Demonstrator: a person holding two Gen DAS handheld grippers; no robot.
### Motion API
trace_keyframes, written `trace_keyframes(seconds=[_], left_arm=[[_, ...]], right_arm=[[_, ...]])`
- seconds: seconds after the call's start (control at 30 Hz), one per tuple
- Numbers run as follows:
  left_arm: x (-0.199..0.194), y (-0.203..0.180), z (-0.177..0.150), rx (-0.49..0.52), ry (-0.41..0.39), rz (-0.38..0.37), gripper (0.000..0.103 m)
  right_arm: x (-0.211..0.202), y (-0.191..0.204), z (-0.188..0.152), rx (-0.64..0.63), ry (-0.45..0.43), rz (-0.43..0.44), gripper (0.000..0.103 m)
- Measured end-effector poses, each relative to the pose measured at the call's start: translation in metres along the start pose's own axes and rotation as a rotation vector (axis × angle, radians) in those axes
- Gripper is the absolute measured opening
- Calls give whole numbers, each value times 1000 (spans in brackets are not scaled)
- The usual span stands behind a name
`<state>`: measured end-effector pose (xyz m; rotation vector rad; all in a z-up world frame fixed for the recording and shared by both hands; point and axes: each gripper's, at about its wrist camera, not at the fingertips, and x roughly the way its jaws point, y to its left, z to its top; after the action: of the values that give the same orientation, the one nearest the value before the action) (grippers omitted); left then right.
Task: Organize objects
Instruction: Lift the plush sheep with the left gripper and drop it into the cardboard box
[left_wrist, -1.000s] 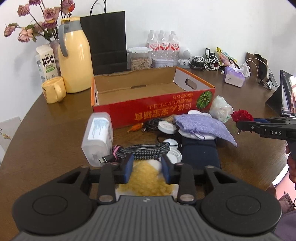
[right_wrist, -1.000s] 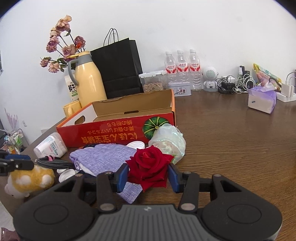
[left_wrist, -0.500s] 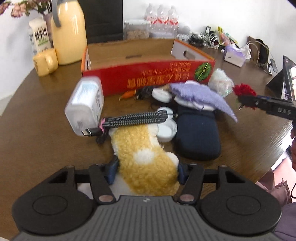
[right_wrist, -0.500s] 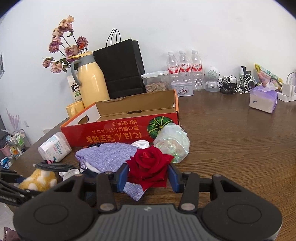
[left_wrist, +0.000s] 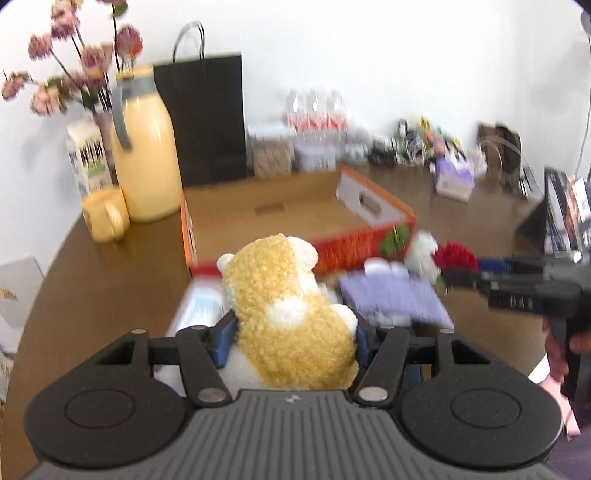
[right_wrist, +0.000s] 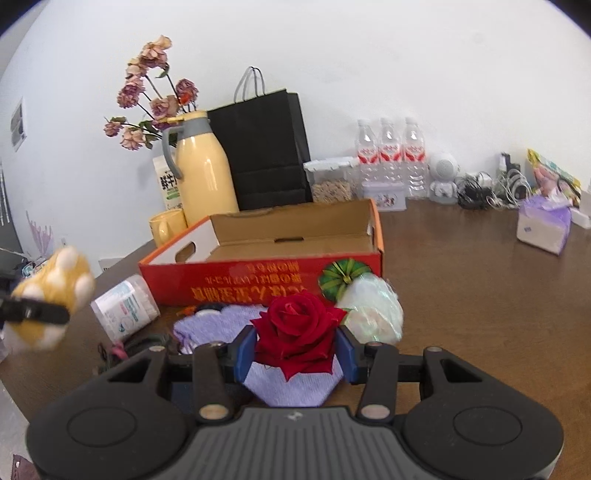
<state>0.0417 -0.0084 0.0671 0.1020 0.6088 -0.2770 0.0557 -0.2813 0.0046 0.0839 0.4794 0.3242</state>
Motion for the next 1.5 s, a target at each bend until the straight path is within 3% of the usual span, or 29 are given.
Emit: trace_keyframes(seconds=[0.27, 0.5, 0.67, 0.9, 1.07, 1.23, 1.3, 1.4, 1.47, 1.5], left_arm=[[38, -5, 54, 3, -134, 54, 61], [96, -5, 95, 17, -150, 109, 61], [141, 1, 111, -12, -115, 136, 62], [203, 8, 102, -72, 42, 190, 62], [225, 12, 90, -85, 116, 203, 63], [228, 13, 86, -81, 118, 206, 67], [224, 11, 87, -72, 97, 217, 87], [214, 9, 88, -56, 51, 221, 100], [205, 8, 89, -56, 15, 235, 103], [202, 8, 89, -58, 1, 237, 103]], right_arm=[[30, 10, 51, -76, -81, 0, 45], [85, 9, 90, -121, -75, -47, 45], [133, 5, 101, -129, -23, -94, 45], [193, -7, 94, -113, 106, -148, 46], [211, -9, 86, -108, 163, -148, 47], [213, -11, 83, -108, 172, -145, 48], [212, -11, 83, -110, 172, -143, 55], [207, -8, 83, -121, 156, -147, 72], [202, -7, 85, -123, 133, -153, 92], [199, -6, 86, -121, 122, -155, 93]])
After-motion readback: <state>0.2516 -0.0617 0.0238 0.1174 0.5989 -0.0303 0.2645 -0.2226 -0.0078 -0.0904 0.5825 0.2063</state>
